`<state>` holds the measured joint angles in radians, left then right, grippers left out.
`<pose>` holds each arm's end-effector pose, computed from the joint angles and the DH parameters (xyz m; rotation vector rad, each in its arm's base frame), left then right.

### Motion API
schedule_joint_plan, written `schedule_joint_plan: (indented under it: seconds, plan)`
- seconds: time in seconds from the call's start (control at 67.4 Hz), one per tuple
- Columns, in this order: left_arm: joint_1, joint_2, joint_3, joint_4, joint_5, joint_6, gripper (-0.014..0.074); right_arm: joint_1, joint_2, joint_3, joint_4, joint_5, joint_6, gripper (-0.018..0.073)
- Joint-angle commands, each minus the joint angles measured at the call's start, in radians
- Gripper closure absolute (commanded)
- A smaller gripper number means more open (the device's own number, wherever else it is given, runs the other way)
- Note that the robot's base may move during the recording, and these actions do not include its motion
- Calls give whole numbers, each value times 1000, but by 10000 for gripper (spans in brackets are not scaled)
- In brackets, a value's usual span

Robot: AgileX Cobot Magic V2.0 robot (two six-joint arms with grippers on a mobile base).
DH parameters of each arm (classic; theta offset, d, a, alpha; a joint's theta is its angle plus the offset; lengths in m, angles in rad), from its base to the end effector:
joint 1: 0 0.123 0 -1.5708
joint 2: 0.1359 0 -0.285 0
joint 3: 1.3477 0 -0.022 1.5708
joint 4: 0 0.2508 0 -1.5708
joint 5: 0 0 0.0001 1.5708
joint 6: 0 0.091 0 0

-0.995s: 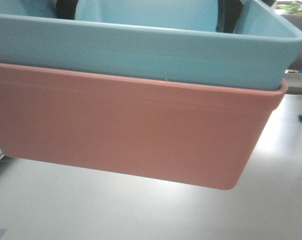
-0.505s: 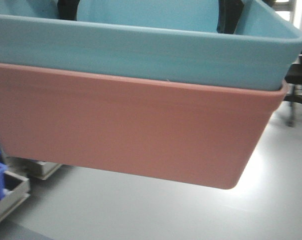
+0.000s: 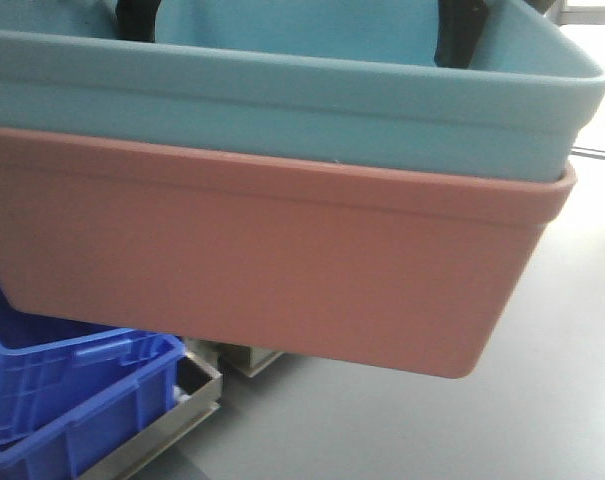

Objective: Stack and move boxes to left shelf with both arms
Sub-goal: 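Hold the stacked bins with both grippers while driving toward the shelf rack, then hold the bins raised above the roller shelf while aligning with it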

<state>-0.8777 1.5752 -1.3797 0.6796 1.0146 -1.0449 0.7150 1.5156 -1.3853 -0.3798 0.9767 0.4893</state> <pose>0.2500 -0.2249 0.3350 0.0807 2.3644 0.0222 0.2617 0.1902 0.3460 -0.4338 2.4484 0.0094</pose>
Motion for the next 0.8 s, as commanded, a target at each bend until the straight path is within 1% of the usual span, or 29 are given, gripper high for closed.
schedule_joint_plan:
  seconds: [0.0,0.787]
  plan:
    - [-33,-37,-47,-9,-261,8,605,36,-40,-53,93,-265,-29,503]
    - [-33,-37,-47,-9,-261,8,605,36,-40,-53,92,-265,-29,503]
